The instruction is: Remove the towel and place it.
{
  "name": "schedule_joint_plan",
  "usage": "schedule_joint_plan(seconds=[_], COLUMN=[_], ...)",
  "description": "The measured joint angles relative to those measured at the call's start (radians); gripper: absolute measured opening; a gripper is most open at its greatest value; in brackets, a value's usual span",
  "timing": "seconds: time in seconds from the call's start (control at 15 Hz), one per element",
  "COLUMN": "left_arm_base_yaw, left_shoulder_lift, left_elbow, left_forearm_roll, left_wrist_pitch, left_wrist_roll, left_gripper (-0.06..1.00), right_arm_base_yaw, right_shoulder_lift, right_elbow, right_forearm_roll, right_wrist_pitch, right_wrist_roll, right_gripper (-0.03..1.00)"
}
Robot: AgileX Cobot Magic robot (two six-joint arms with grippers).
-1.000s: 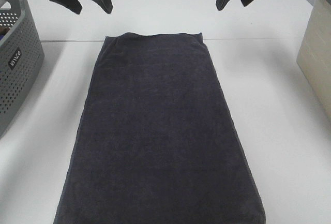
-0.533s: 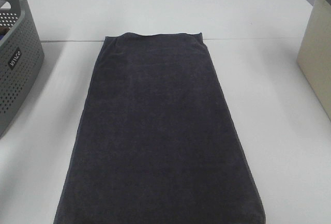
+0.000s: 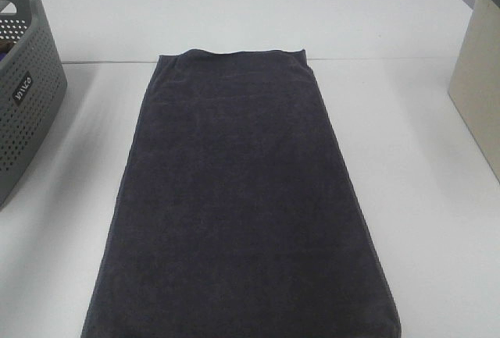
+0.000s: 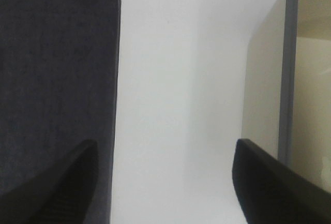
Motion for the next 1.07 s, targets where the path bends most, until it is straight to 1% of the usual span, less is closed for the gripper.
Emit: schedule_joint_plan(seconds=[0.2,0.27,0.47,0.6,0.73,0.8,1.0,1.07], left_arm_base_yaw=[0.0,0.0,0.0,0.0,0.0,0.0,0.0,0.0], left_shoulder_lift=[-0.296,-0.4,-0.683,-0.87,-1.042,-1.073,-1.251,-1.297], left_elbow=[0.33,0.432,0.657,0.767,0.847,0.867,0.972,1.005], left_forearm_roll=[0.001,0.001,0.001,0.005,0.019,0.027,0.047,0.048], left_wrist_pitch=[-0.058,-0.063,-0.074,-0.074,-0.074,-0.074,-0.073,-0.073], left_wrist_roll=[-0.057,-0.067,-0.089,-0.09,-0.09,-0.09,-0.089,-0.081], left_gripper=[0.77,0.77,0.77,0.77,0.77,0.77,0.77,0.77], right_arm_base_yaw=[0.0,0.0,0.0,0.0,0.0,0.0,0.0,0.0], right_shoulder_lift=[-0.266,-0.367,-0.644,-0.836,-1.008,-1.094,-1.244,-1.283], right_elbow=[0.292,0.399,0.666,0.812,0.913,0.95,1.01,1.028], right_forearm_roll=[0.001,0.003,0.003,0.003,-0.009,-0.013,-0.021,-0.027], right_wrist_pitch=[0.0,0.0,0.001,0.001,0.002,0.003,0.003,0.003], right_wrist_roll=[-0.001,-0.001,0.004,0.012,0.016,0.016,0.016,0.018], right_gripper=[0.71,0.71,0.71,0.71,0.71,0.71,0.71,0.72])
